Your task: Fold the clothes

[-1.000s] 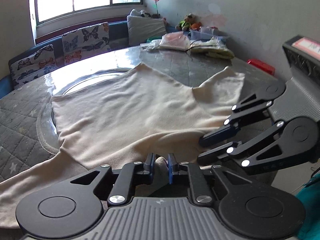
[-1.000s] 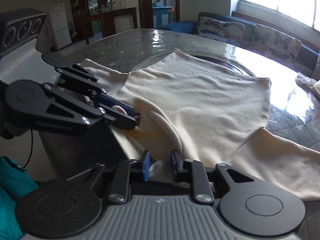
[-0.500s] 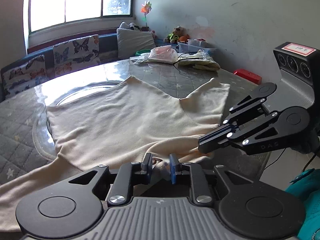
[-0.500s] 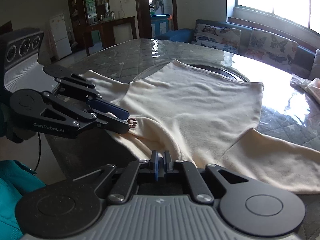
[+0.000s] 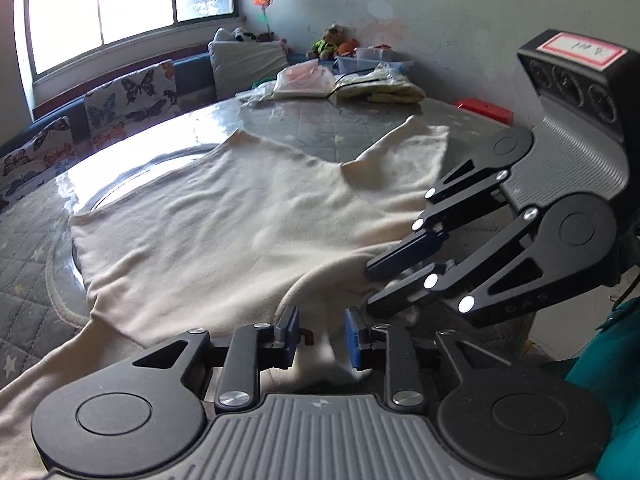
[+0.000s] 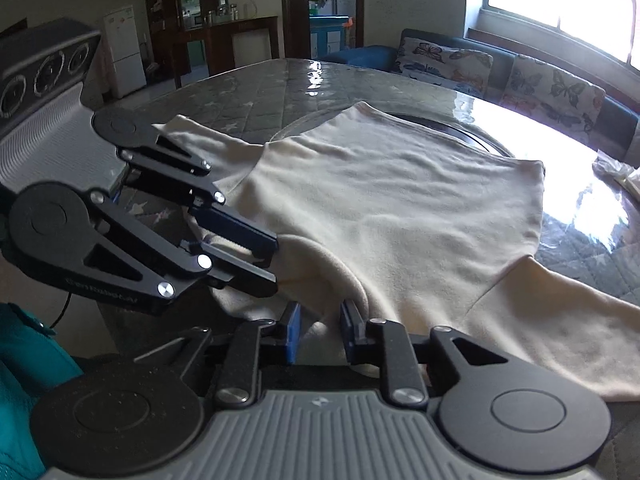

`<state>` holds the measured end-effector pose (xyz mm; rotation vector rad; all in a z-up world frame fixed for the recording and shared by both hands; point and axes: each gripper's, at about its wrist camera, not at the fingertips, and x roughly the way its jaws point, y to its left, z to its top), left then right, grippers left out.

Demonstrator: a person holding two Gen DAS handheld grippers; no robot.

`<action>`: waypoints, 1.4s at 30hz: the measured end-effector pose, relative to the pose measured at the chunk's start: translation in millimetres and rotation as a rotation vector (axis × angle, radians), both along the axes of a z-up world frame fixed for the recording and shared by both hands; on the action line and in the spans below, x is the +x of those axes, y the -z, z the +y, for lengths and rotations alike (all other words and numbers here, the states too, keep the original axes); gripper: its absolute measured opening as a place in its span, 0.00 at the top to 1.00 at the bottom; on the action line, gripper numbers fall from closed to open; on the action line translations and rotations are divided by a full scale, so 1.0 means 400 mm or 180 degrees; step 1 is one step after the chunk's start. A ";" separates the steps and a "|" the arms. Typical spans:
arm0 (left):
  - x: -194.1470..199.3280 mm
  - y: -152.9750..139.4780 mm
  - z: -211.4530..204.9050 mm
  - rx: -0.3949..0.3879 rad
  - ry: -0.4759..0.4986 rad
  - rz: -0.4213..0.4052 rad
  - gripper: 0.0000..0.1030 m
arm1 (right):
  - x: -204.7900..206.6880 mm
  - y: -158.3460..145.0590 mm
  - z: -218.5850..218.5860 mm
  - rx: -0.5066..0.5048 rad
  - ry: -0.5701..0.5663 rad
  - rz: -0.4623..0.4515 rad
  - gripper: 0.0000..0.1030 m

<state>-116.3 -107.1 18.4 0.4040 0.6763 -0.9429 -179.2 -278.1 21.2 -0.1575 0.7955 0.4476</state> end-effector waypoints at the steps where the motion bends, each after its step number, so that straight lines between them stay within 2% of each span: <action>1: 0.002 0.002 0.001 0.0003 -0.0012 0.0008 0.74 | 0.002 0.000 -0.003 0.0024 0.0025 0.0008 0.92; 3: 0.006 0.005 0.005 0.0000 -0.0029 0.0022 0.75 | 0.001 -0.007 -0.017 0.0117 0.0071 0.0009 0.94; 7: 0.008 -0.001 0.014 -0.0051 -0.0089 -0.0007 0.85 | -0.016 -0.033 -0.041 0.0330 0.0030 -0.0064 0.95; 9: 0.006 -0.020 0.029 -0.0190 -0.0131 -0.0016 0.86 | -0.028 -0.045 -0.050 0.0438 -0.0022 -0.0113 0.95; 12: 0.000 -0.049 0.060 -0.0422 -0.0177 -0.0071 0.86 | -0.047 -0.051 -0.059 0.0364 -0.0068 -0.0156 0.95; 14: -0.004 -0.059 0.069 -0.0486 -0.0187 -0.0071 0.86 | -0.050 -0.048 -0.061 0.0308 -0.0067 -0.0100 0.94; 15: -0.008 -0.060 0.072 -0.0493 -0.0169 -0.0066 0.86 | -0.052 -0.046 -0.062 0.0282 -0.0067 -0.0078 0.90; 16: -0.012 -0.060 0.074 -0.0492 -0.0145 -0.0062 0.85 | -0.054 -0.048 -0.061 0.0267 -0.0068 -0.0095 0.85; 20: -0.019 -0.055 0.074 -0.0451 -0.0069 -0.0014 0.84 | -0.056 -0.062 -0.040 0.0158 -0.0167 -0.0254 0.85; 26: -0.035 -0.051 0.059 -0.0375 0.0049 -0.0085 0.81 | -0.021 -0.018 0.011 -0.0019 -0.0297 -0.0175 0.84; 29: -0.033 -0.040 0.050 -0.0307 0.0053 -0.0128 0.81 | -0.018 0.002 0.035 -0.0264 -0.0344 -0.0227 0.86; 30: -0.030 -0.036 0.046 -0.0292 0.0056 -0.0132 0.81 | -0.019 0.001 0.035 -0.0264 -0.0350 -0.0238 0.90; 31: -0.027 -0.032 0.041 -0.0274 0.0055 -0.0137 0.81 | -0.020 -0.002 0.034 -0.0256 -0.0353 -0.0248 0.96; 37: -0.014 -0.006 0.014 -0.0148 0.0070 -0.0165 0.78 | -0.025 -0.054 -0.023 0.0242 -0.0139 -0.0265 0.96; 42: -0.019 0.009 0.003 -0.0032 0.0080 -0.0282 0.75 | -0.044 -0.075 -0.047 0.0450 -0.0156 -0.0293 0.98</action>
